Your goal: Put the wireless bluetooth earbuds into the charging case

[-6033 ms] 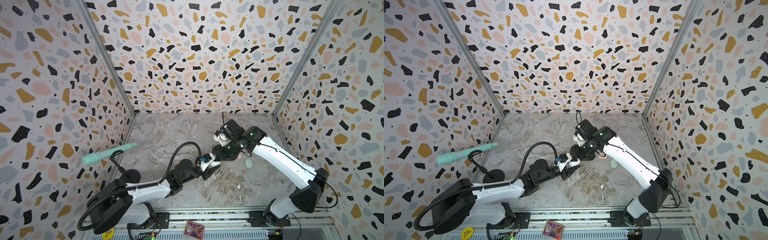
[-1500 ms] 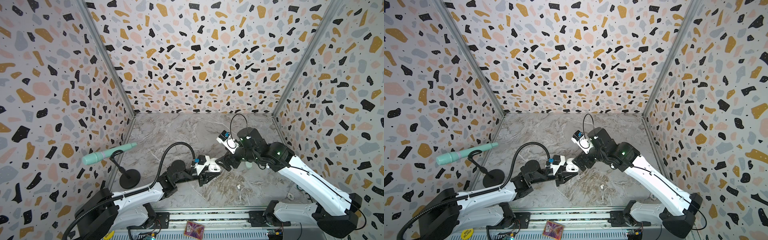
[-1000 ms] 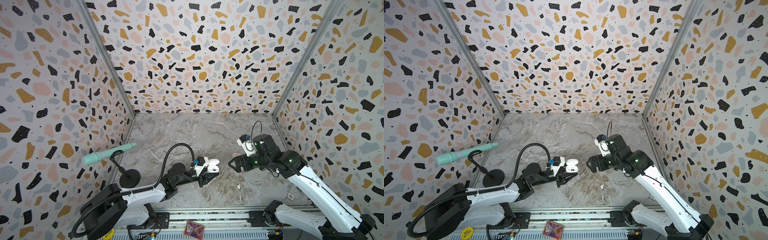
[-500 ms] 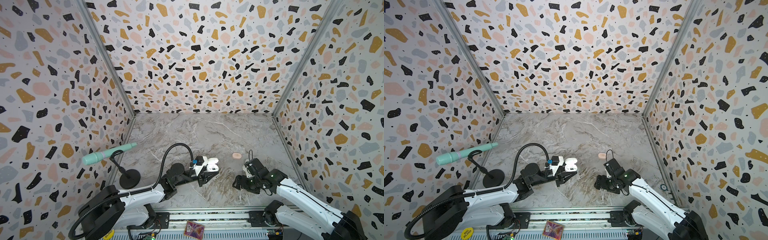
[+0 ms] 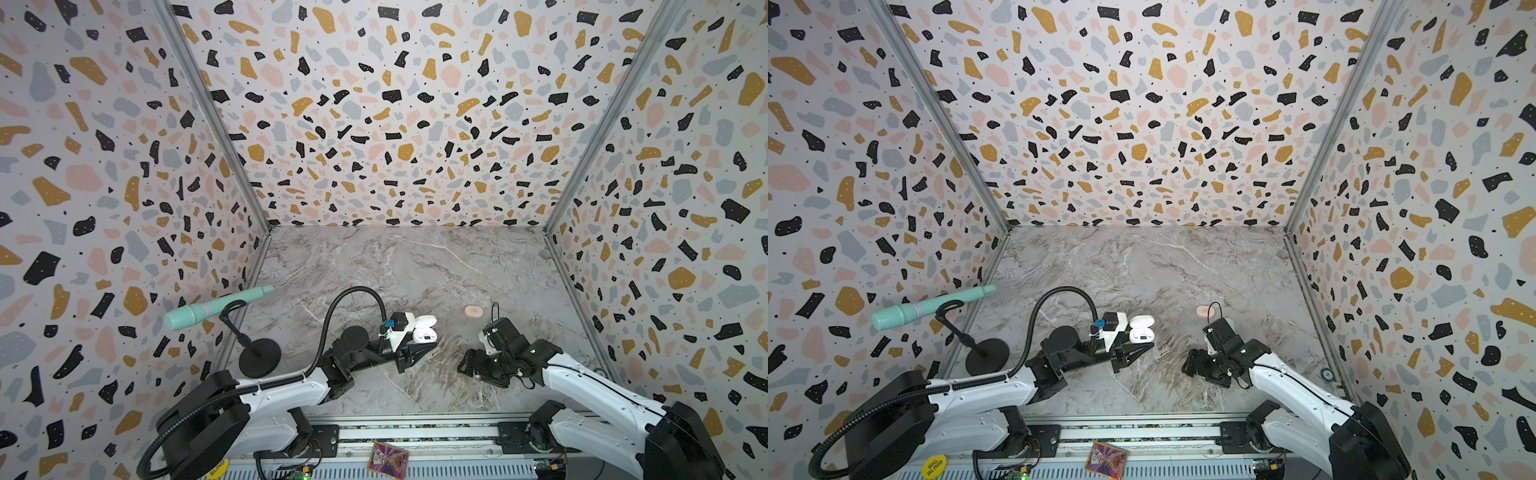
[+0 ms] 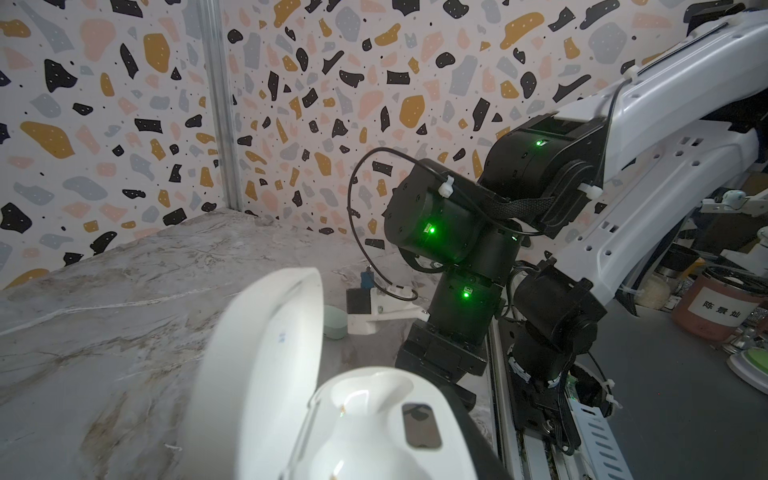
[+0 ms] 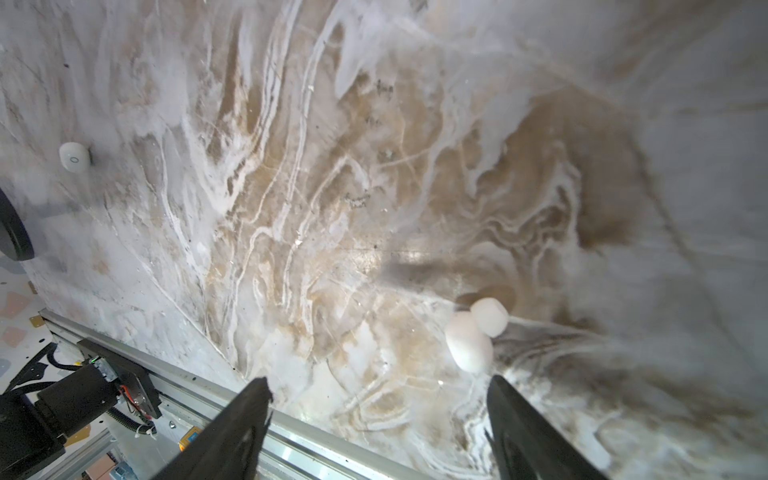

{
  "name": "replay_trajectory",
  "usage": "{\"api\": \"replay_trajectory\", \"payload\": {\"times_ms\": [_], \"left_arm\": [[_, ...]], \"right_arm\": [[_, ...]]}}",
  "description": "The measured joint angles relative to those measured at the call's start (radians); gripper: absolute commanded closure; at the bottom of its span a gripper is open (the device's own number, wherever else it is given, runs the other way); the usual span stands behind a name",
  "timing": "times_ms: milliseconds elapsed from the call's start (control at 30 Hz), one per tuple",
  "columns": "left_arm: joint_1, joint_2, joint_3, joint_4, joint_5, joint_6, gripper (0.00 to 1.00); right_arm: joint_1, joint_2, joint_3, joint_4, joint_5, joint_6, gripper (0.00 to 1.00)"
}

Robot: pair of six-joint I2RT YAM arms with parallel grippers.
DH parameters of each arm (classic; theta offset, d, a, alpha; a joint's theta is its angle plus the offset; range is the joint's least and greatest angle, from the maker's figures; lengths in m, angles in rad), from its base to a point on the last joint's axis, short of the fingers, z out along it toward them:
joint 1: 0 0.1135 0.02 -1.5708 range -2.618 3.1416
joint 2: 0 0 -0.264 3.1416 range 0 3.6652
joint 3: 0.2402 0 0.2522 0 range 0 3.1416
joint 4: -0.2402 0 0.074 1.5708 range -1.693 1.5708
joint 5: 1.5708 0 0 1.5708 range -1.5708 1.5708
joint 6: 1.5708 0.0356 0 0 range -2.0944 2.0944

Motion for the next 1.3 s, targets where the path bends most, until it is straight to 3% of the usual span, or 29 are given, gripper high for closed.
{"api": "replay_trajectory", "payload": {"times_ms": [567,1033,1300], "left_arm": [[0.01,-0.018,0.0,-0.033,-0.002,0.008,0.82],[0.011,-0.018,0.0,-0.04,-0.001,0.012,0.82],[0.011,-0.023,0.0,-0.043,-0.001,0.013,0.82]], "right_arm": [[0.003,0.198,0.087,0.096,0.0,-0.033,0.16],[-0.01,0.146,0.125,0.027,0.055,-0.061,0.15],[-0.014,0.2,0.085,0.061,0.044,-0.05,0.14]]}}
